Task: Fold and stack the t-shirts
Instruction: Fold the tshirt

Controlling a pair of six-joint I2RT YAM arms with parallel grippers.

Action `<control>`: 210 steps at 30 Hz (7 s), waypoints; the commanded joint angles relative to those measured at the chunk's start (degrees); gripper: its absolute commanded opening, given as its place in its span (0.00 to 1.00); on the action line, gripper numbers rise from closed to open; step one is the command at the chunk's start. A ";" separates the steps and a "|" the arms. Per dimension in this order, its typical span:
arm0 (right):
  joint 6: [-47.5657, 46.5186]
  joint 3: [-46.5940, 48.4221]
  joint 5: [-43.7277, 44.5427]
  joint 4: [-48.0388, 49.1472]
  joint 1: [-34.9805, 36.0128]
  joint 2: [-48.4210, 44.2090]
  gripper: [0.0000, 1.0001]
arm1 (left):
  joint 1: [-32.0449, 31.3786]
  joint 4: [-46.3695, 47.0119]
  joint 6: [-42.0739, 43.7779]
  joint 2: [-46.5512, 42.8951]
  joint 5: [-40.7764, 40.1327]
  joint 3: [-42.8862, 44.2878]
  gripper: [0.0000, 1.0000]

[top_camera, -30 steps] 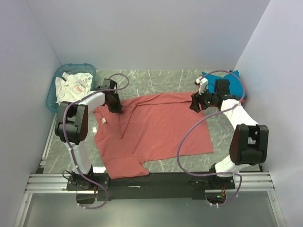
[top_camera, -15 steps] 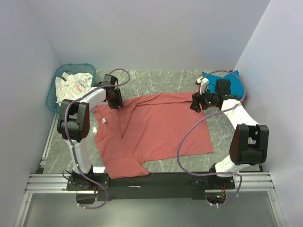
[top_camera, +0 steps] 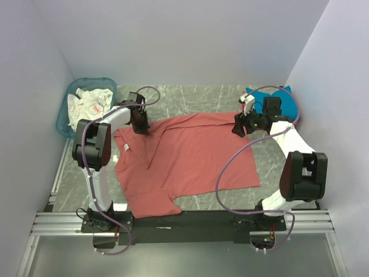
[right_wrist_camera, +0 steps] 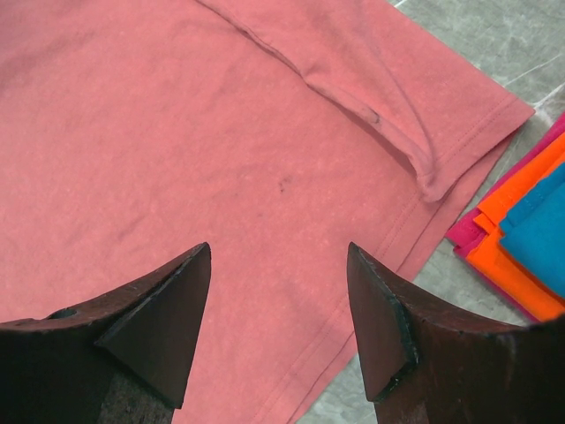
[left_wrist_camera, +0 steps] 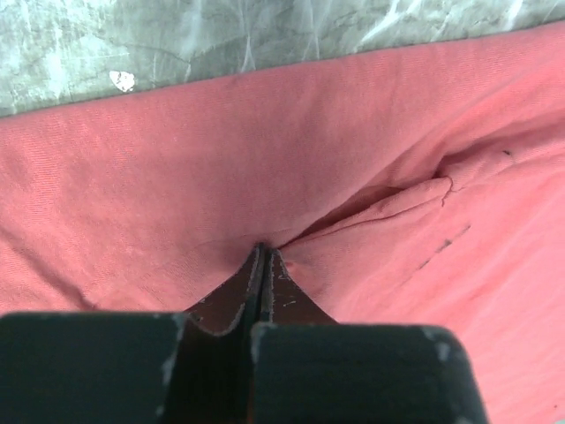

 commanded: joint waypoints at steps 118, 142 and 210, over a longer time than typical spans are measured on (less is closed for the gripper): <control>-3.53 -2.28 15.91 -5.26 -3.00 7.68 0.68 | 9.66 -0.04 -6.37 11.00 -25.48 17.91 0.17; -0.79 -1.29 18.20 -15.61 1.40 13.84 0.11 | 10.27 1.97 -4.43 10.49 -24.34 20.03 0.15; 5.19 5.81 13.63 -14.30 1.75 15.24 0.38 | 10.45 8.30 -2.85 7.23 -15.02 14.31 0.14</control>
